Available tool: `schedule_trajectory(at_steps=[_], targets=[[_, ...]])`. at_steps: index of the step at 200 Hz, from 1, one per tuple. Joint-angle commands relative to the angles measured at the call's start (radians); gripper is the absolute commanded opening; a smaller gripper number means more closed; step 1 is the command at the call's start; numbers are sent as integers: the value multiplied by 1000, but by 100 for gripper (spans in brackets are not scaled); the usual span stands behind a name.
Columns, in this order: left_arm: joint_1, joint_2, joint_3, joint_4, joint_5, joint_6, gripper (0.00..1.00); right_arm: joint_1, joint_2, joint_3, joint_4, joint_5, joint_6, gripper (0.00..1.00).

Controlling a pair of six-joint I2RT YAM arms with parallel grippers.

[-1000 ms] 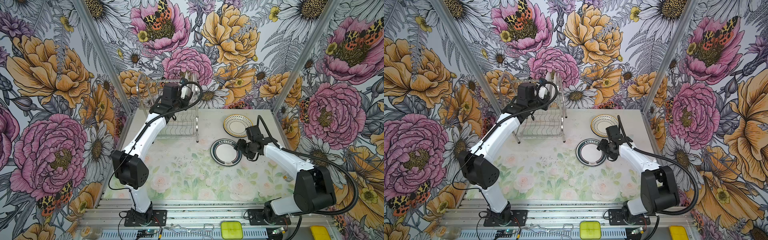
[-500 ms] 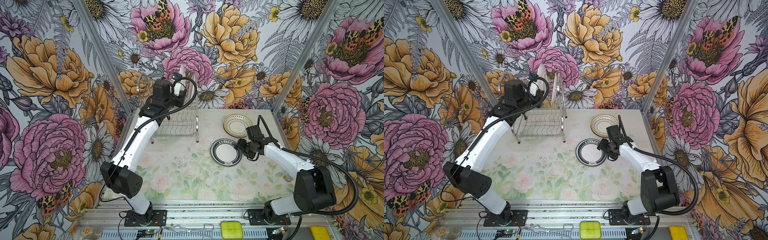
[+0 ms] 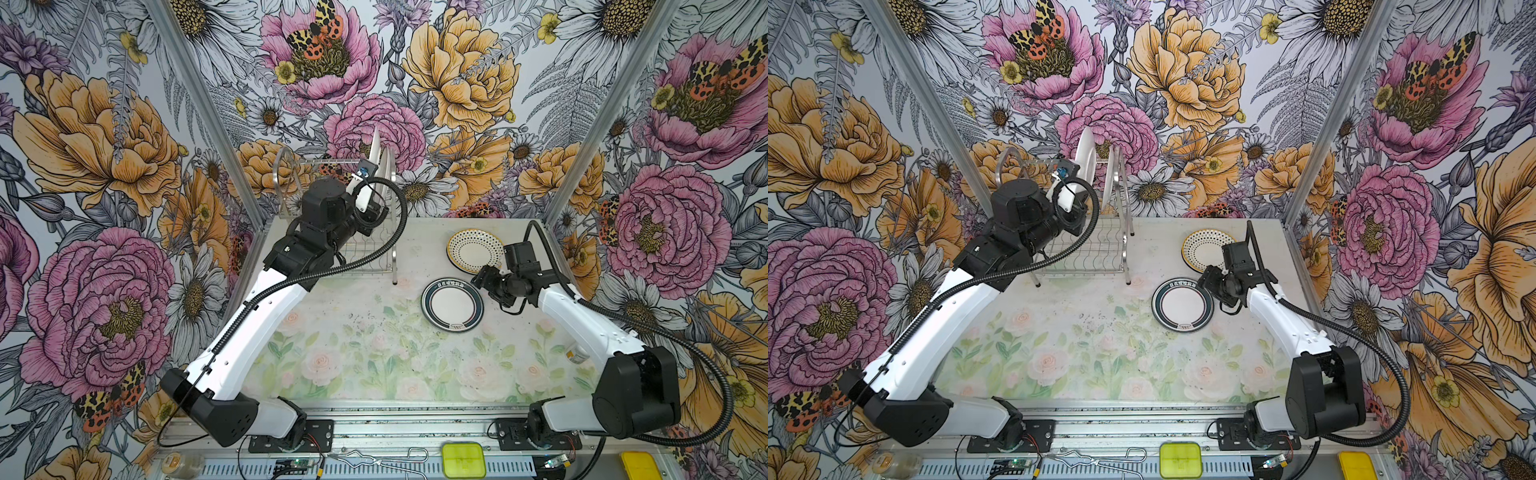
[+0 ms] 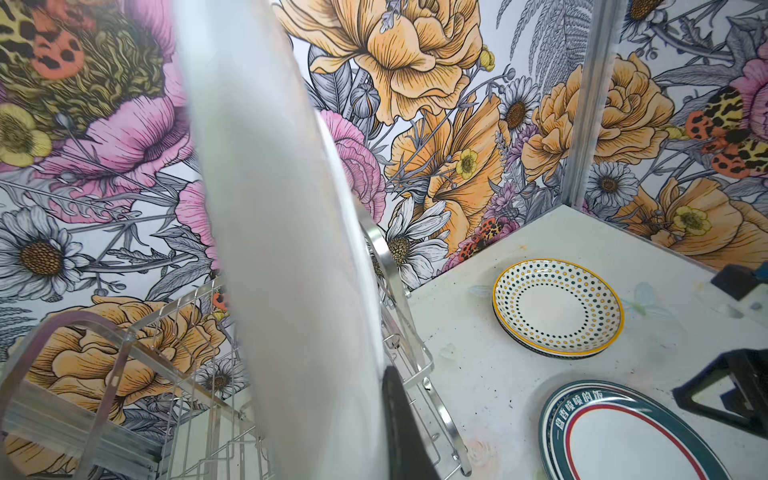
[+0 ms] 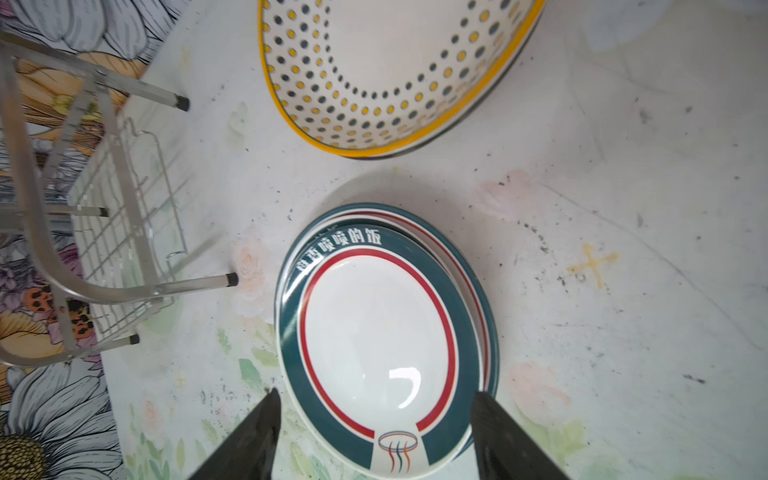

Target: Unload the plates from the dish rack

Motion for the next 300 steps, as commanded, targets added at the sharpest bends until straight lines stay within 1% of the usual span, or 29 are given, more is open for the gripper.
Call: schedule_trajectory(at_steps=[1,18,37,54,80,95,113,124,128,131,135,158,170,181,206,228,230,236,262,300], targets=[[-116,-86,-22,29,-213,74,0,-11,-94,62,22,-49,-36,74],[-251,-129,-59,30,-332,93,0,-15,-155,79,22,-84,-35,74],[-410,-160,-130,39,-469,109,0,-20,-235,79,22,-126,-7,74],[-522,-158,-201,41,-600,106,0,-24,-310,61,20,-149,24,74],[-647,-117,-302,38,-751,86,0,-41,-420,26,20,-181,86,74],[-687,-96,-354,38,-792,52,0,-60,-470,9,20,-199,116,74],[-710,-84,-407,40,-785,-3,0,-83,-503,-6,22,-241,153,74],[-710,-65,-425,45,-787,-11,0,-88,-511,-9,23,-275,179,74],[-710,-55,-430,51,-795,-8,0,-88,-514,-10,24,-281,184,74],[-738,-48,-433,57,-801,-5,0,-87,-516,-13,25,-286,188,74],[-743,-36,-436,62,-806,0,0,-87,-519,-14,26,-296,195,74],[-745,37,-437,81,-830,32,0,-87,-520,-8,46,-363,216,75],[-745,86,-427,87,-856,45,0,-84,-502,-7,74,-418,238,75],[-743,126,-415,87,-866,55,0,-83,-486,-6,97,-445,254,74],[-724,179,-403,101,-864,70,0,-72,-457,-2,136,-469,272,72],[-722,191,-398,125,-843,87,0,-46,-411,9,136,-489,256,71],[-702,191,-399,129,-842,91,0,-41,-405,9,136,-489,254,71],[-693,192,-399,139,-836,101,0,-30,-388,11,138,-490,247,71],[-680,203,-396,172,-825,137,0,30,-320,19,136,-450,224,68],[-666,217,-396,206,-800,170,0,76,-268,25,144,-420,214,65]])
